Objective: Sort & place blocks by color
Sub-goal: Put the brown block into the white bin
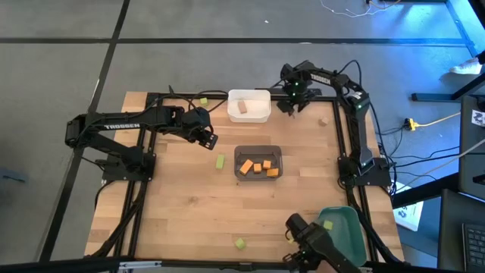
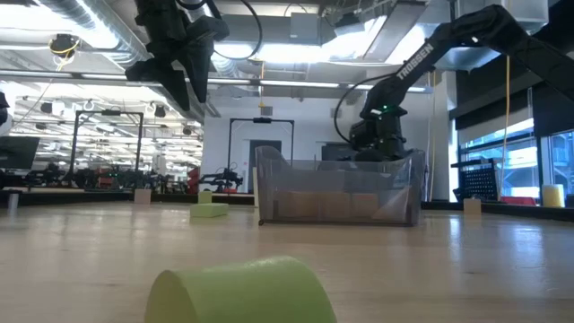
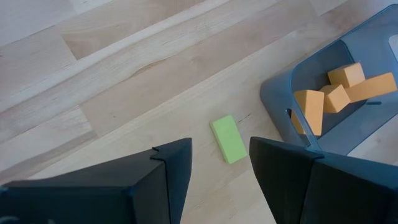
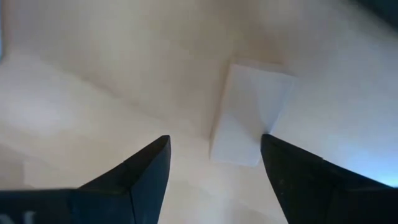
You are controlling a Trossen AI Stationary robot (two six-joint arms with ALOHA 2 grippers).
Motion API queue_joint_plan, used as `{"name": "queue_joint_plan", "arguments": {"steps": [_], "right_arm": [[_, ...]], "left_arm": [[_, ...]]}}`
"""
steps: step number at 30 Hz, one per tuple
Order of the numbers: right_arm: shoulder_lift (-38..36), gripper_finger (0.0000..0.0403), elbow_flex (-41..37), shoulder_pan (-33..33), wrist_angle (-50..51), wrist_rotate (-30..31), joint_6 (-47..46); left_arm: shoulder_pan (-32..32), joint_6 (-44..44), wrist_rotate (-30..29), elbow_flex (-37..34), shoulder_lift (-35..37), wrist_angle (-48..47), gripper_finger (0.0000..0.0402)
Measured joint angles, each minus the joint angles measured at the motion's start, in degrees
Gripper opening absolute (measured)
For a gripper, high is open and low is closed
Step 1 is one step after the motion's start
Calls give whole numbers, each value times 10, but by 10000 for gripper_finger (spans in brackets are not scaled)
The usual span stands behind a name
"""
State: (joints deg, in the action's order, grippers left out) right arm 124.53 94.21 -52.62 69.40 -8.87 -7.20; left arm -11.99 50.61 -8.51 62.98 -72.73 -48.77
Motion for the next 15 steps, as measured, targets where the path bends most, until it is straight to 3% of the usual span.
{"name": "queue_joint_plan", "arguments": {"steps": [4, 9, 15], "right_arm": [[0, 251, 0, 28, -4, 7, 10], [0, 251, 0, 53, -29, 103, 5], [0, 251, 0, 65, -32, 107, 15]], "left_arm": [[0, 0, 0, 0, 0, 0, 153], [0, 0, 0, 0, 0, 0, 153], [0, -2, 0, 0, 0, 0, 153]]}}
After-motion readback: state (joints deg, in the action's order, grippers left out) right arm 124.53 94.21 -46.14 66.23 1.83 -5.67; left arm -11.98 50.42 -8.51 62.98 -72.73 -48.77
